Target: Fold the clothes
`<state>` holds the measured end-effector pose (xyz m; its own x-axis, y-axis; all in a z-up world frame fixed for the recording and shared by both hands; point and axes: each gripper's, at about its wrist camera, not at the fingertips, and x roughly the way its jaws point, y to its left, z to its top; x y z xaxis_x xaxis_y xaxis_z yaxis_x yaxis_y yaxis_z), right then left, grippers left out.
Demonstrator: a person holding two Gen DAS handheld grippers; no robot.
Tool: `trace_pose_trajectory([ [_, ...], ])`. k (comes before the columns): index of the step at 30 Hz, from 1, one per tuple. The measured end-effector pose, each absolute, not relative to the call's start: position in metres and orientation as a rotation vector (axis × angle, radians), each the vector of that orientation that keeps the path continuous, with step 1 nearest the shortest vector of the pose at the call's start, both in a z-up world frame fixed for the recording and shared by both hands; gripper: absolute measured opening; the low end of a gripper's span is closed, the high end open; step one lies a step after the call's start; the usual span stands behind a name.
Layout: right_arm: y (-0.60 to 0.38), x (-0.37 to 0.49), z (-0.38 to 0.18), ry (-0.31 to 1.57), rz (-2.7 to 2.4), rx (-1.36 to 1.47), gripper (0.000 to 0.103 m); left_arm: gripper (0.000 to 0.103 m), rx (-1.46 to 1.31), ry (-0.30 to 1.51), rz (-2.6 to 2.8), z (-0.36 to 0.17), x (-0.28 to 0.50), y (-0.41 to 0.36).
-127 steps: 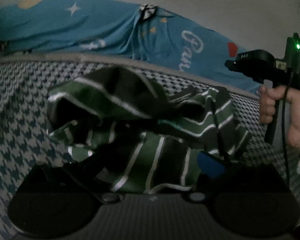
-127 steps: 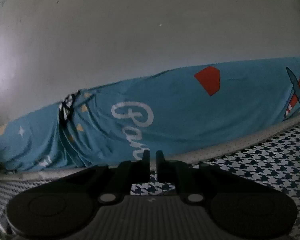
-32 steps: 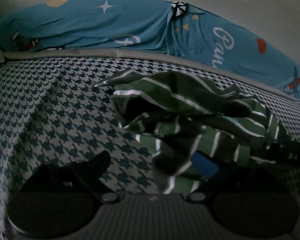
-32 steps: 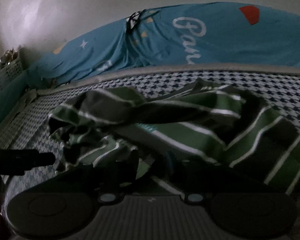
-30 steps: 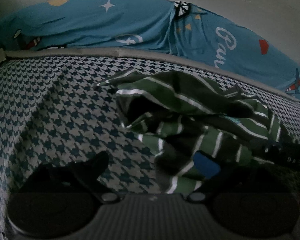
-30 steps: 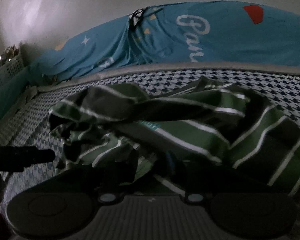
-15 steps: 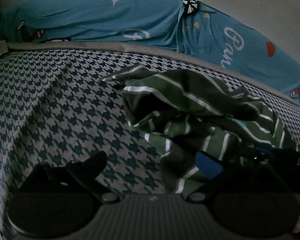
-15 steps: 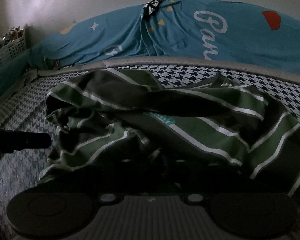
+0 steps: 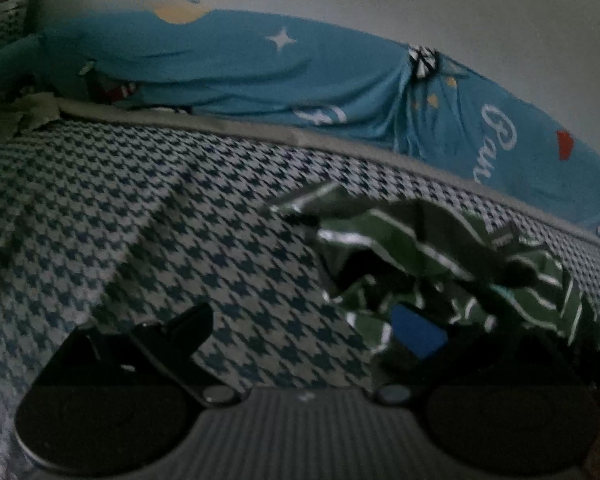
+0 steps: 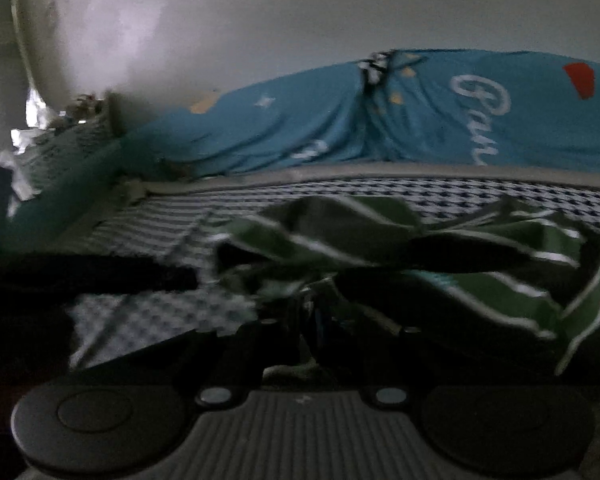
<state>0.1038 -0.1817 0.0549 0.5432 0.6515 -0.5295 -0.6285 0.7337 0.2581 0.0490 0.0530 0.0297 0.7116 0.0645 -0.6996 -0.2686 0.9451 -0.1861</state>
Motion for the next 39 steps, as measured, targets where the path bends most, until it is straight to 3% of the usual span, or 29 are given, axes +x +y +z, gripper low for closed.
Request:
trace_pose_trajectory([
  [13, -0.134, 0.025, 0.047, 0.672, 0.934, 0.059, 0.010, 0.101, -0.322, 0.672, 0.212, 0.075, 0.015, 0.088],
  [30, -0.083, -0.026, 0.023, 0.748, 1.136, -0.039, 0.013, 0.103, -0.246, 0.644, 0.212, 0.079, -0.023, 0.086],
  [39, -0.120, -0.031, 0.027, 0.702, 0.960, -0.021, 0.013, 0.103, -0.218, 0.671, 0.162, 0.074, -0.024, 0.071],
])
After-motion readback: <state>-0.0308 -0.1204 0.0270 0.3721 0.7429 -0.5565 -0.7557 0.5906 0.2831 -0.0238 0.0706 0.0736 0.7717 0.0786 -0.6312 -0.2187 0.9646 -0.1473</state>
